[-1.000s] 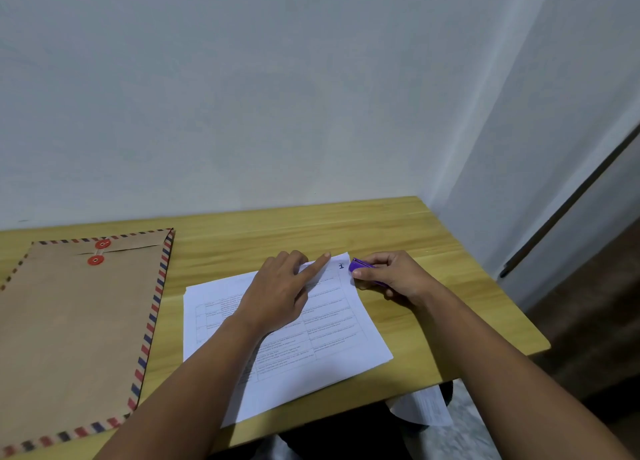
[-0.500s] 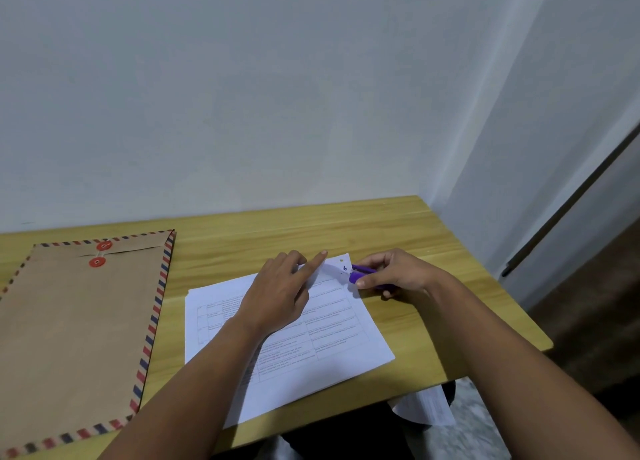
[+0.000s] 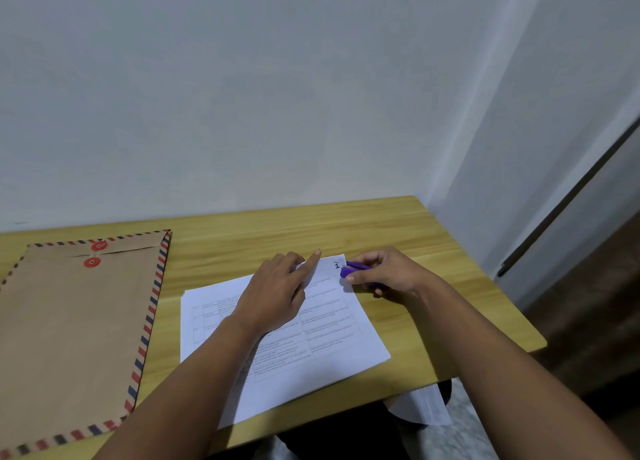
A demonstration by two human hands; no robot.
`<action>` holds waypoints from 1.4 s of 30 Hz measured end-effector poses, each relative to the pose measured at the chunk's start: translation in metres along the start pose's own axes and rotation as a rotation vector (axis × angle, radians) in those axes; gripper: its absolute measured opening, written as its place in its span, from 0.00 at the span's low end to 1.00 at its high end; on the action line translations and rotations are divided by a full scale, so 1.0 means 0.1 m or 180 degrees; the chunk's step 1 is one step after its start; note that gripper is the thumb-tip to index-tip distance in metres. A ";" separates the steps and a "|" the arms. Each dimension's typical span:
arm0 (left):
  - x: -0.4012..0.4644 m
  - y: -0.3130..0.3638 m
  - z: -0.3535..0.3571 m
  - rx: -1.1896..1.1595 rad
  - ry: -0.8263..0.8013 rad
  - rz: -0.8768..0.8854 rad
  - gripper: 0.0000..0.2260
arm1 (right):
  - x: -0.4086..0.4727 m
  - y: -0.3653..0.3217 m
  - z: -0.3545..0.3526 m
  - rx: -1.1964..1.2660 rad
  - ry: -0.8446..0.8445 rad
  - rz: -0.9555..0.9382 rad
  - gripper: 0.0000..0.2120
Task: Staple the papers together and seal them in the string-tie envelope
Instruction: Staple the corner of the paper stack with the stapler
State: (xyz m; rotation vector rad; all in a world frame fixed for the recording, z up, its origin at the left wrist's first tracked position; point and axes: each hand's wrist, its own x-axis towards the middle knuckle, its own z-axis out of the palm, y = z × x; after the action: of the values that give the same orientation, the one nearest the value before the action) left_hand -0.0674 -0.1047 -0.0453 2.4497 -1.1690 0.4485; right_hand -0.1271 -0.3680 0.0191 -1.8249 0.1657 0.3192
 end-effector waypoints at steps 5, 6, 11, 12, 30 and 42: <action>0.01 -0.02 0.01 0.0061 -0.0067 0.0036 0.31 | 0.09 0.03 0.03 0.0055 0.0134 -0.0059 0.12; 0.01 -0.02 0.01 0.0065 -0.0074 0.0033 0.31 | 0.10 0.03 0.03 0.0049 0.0135 -0.0077 0.12; 0.01 -0.03 0.03 0.0045 -0.0087 0.0007 0.31 | 0.12 0.04 0.00 -0.0125 0.0136 -0.0091 0.10; 0.01 -0.03 0.03 0.0044 -0.0087 0.0006 0.31 | 0.12 0.04 0.00 -0.0158 0.0156 -0.0096 0.10; 0.02 -0.07 0.07 -0.0082 -0.0128 -0.0059 0.28 | 0.26 0.09 -0.02 -0.0014 0.0089 0.0032 0.09; 0.31 0.10 0.18 0.0292 -0.0475 0.0103 0.27 | -0.09 0.30 -0.55 -0.2047 0.1919 0.0374 0.22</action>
State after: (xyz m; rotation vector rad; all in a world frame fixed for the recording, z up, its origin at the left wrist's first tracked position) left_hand -0.0540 -0.1398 -0.0455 2.5843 -1.2756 0.3404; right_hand -0.1364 -0.4294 0.0077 -2.5164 0.6500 -0.1321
